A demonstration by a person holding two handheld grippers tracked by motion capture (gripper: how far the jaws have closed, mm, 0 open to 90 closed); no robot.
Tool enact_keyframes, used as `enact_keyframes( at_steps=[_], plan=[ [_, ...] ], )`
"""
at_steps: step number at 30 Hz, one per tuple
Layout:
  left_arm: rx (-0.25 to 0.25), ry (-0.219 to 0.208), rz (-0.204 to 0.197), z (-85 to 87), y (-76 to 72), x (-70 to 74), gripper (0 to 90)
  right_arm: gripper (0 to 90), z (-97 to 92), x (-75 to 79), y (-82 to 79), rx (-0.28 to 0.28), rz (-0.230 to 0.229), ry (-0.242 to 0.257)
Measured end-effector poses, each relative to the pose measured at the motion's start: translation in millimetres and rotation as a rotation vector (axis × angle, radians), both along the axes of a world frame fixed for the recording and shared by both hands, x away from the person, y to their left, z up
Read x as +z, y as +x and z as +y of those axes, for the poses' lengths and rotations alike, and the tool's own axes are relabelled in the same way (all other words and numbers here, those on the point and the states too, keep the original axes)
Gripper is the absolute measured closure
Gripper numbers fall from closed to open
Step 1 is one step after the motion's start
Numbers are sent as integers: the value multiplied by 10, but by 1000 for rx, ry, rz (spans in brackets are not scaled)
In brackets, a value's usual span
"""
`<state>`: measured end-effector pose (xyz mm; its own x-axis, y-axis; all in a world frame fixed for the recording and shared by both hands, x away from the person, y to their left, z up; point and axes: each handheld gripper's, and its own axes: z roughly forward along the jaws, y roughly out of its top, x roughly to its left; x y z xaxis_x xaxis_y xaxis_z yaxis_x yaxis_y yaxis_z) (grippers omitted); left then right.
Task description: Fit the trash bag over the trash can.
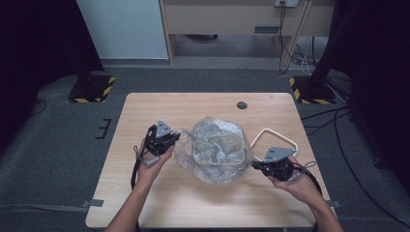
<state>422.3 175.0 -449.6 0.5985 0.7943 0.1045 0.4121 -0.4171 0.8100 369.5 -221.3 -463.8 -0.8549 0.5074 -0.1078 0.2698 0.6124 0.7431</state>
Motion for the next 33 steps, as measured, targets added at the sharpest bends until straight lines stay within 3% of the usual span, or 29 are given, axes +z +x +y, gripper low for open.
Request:
enact_keyframes(
  at_steps=[2, 12, 23, 33],
  plan=[
    [-10, 22, 11, -31, 14, -65, 890, 900, 13, -36, 18, -3, 3, -15],
    [-36, 35, 73, -34, 21, -222, 896, 900, 59, -226, 90, -17, 37, -94],
    [-65, 50, 110, -21, -52, -354, 897, 900, 53, -284, 129, -44, 53, -108],
    [-58, 44, 118, 35, -72, -418, 897, 900, 34, -359, 161, -62, 69, -131]
  ],
)
